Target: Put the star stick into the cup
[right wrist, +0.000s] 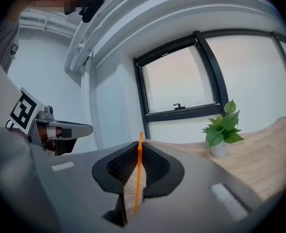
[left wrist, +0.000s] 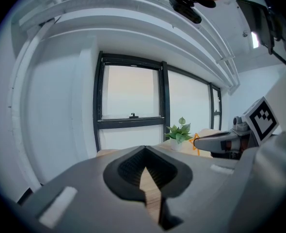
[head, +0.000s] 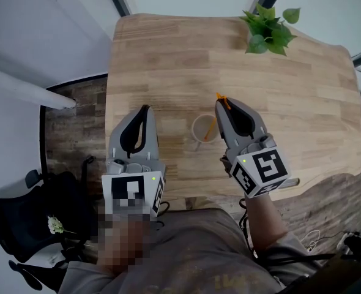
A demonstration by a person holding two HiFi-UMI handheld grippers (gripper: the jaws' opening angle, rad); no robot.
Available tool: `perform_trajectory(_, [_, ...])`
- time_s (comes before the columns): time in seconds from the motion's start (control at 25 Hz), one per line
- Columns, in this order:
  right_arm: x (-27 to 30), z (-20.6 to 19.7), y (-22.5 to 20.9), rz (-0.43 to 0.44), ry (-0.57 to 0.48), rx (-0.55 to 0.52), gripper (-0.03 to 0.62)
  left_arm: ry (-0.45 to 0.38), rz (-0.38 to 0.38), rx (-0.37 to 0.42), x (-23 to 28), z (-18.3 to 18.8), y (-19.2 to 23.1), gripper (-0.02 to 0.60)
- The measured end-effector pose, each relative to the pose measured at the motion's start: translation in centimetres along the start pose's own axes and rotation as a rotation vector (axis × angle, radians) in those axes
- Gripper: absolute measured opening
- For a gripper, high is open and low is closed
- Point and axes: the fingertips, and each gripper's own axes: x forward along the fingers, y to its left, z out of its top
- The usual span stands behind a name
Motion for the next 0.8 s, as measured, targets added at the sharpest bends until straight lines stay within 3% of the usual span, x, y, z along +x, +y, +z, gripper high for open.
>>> perform_trajectory(0.16, [-0.1, 0.5, 0.2, -0.001, -0.011, -0.008, 0.098, -0.005, 0.001, 0.002, -0.2, 0.2, 0.1, 0.000])
perform_trajectory(0.36, [-0.6, 2.1, 0.3, 0.000, -0.047, -0.024, 0.106, -0.028, -0.001, 0.004, -0.3, 0.8, -0.2, 0.000])
perform_trajectory(0.8, [-4.0, 9.0, 2.4, 0.009, -0.182, -0.113, 0.100, -0.178, 0.018, 0.035, -3.1, 6.0, -0.6, 0.000])
